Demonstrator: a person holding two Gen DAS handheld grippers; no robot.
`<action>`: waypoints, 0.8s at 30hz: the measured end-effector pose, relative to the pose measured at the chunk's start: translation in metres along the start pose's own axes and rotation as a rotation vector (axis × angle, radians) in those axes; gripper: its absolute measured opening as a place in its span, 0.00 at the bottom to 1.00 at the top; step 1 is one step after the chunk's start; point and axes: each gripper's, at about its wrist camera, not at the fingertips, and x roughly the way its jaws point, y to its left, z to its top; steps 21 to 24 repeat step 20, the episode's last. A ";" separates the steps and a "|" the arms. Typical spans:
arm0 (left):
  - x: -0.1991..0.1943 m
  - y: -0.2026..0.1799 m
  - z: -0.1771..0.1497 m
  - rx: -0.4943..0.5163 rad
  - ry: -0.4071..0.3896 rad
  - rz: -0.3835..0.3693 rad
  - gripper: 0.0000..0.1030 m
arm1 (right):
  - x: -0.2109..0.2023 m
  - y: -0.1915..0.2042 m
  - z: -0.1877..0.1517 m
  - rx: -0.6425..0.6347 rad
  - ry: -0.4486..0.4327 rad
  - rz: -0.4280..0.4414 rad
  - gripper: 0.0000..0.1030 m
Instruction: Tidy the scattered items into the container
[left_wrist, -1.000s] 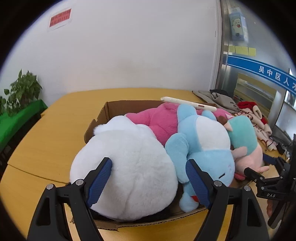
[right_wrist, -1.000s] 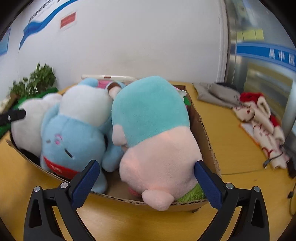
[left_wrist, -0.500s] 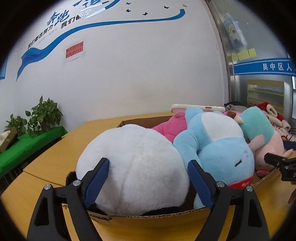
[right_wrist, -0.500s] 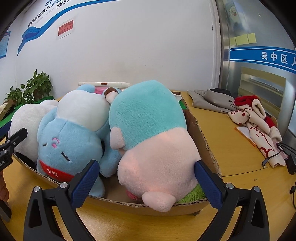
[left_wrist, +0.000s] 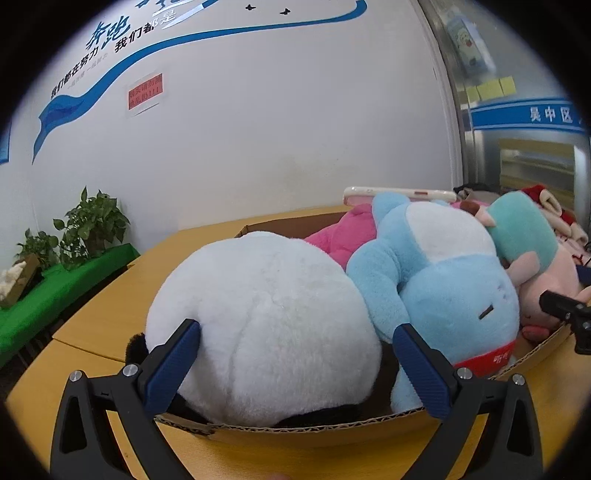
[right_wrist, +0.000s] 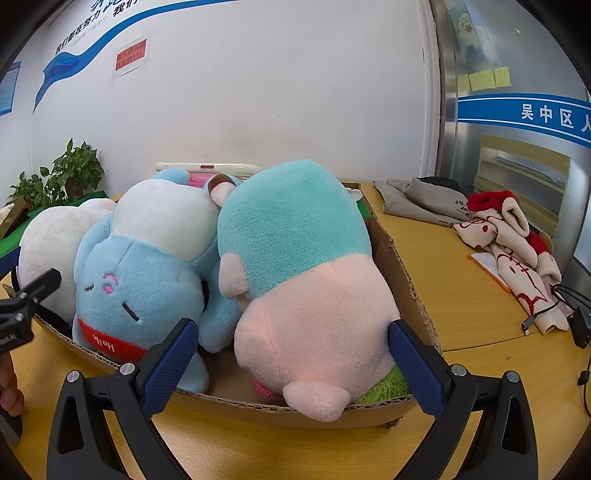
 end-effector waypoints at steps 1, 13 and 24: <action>0.000 -0.002 -0.001 0.009 0.004 0.013 1.00 | 0.000 0.000 0.000 0.000 0.001 -0.001 1.00; -0.002 0.002 -0.003 -0.018 0.025 0.008 1.00 | 0.000 -0.001 0.000 0.001 0.001 0.001 1.00; -0.001 0.003 -0.003 -0.023 0.031 0.005 1.00 | 0.000 -0.001 0.000 0.001 0.001 0.001 1.00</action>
